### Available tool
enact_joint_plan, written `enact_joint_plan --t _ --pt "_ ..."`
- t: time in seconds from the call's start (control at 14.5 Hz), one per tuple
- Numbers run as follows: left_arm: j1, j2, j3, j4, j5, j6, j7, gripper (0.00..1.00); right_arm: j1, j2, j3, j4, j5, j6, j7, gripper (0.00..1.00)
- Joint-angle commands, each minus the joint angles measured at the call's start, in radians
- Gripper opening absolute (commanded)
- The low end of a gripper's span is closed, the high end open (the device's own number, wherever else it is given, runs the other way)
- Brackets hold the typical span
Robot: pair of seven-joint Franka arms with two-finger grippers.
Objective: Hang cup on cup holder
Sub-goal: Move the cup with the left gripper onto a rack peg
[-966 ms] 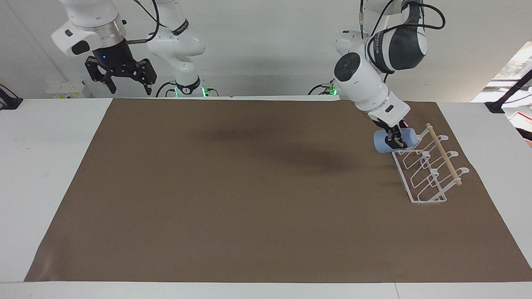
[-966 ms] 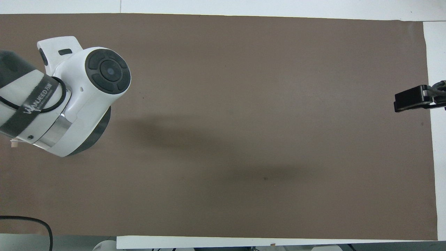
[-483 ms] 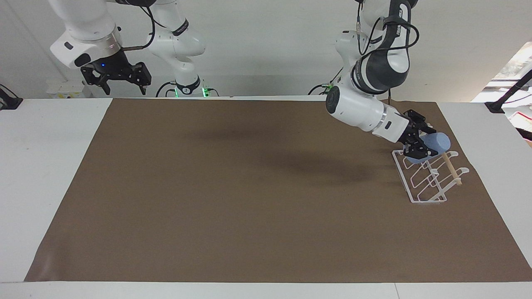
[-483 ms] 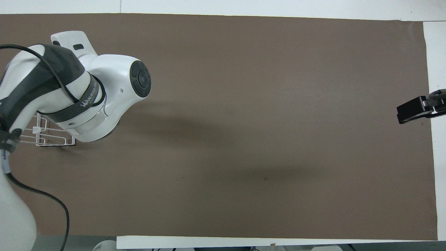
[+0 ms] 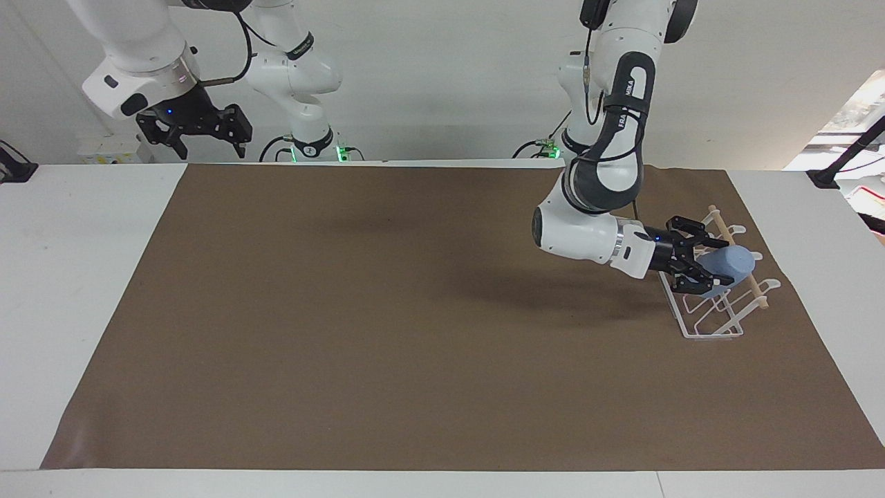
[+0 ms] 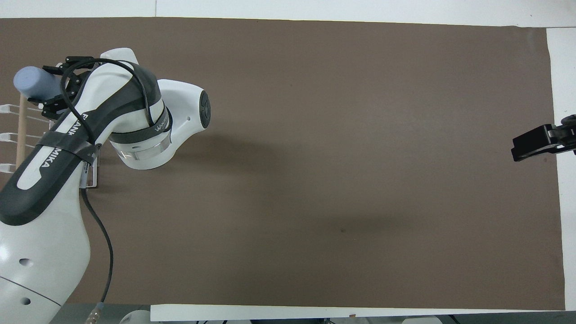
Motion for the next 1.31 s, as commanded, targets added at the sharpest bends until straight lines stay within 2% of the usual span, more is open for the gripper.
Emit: enact_joint_plan --t 0.0,0.41,0.83,0.9,0.97,1.03,1.1,1.24 --pt "0.016 -0.012 -0.003 -0.017 0.025 -0.021 -0.047 0.02 -0.024 -0.028 0.007 -0.036 0.016 -0.001 -0.018 1.00" --pt "0.065 0.019 -0.004 -0.034 0.050 -0.010 -0.131 0.02 -0.029 -0.034 0.007 -0.040 0.013 0.013 -0.010 1.00" --pt "0.065 0.017 -0.011 -0.056 0.013 0.037 -0.170 0.02 -0.029 -0.034 0.008 -0.040 0.017 0.011 -0.010 1.00" --pt "0.065 0.016 -0.011 -0.065 0.010 0.043 -0.171 0.07 -0.027 -0.034 0.008 -0.040 0.017 0.011 -0.010 1.00" --pt "0.065 0.014 -0.011 -0.068 -0.008 0.045 -0.171 0.42 -0.027 -0.034 0.008 -0.040 0.017 0.011 -0.010 1.00" --pt "0.065 0.014 -0.011 -0.065 -0.013 0.045 -0.171 0.93 -0.027 -0.032 0.008 -0.040 0.017 0.011 -0.010 1.00" --pt "0.067 0.016 -0.011 -0.056 -0.024 0.040 -0.173 1.00 -0.029 -0.034 0.008 -0.041 0.020 0.011 -0.010 1.00" --pt "0.068 0.016 -0.007 -0.050 -0.054 0.033 -0.173 1.00 -0.029 -0.034 0.007 -0.041 0.031 0.013 -0.009 1.00"
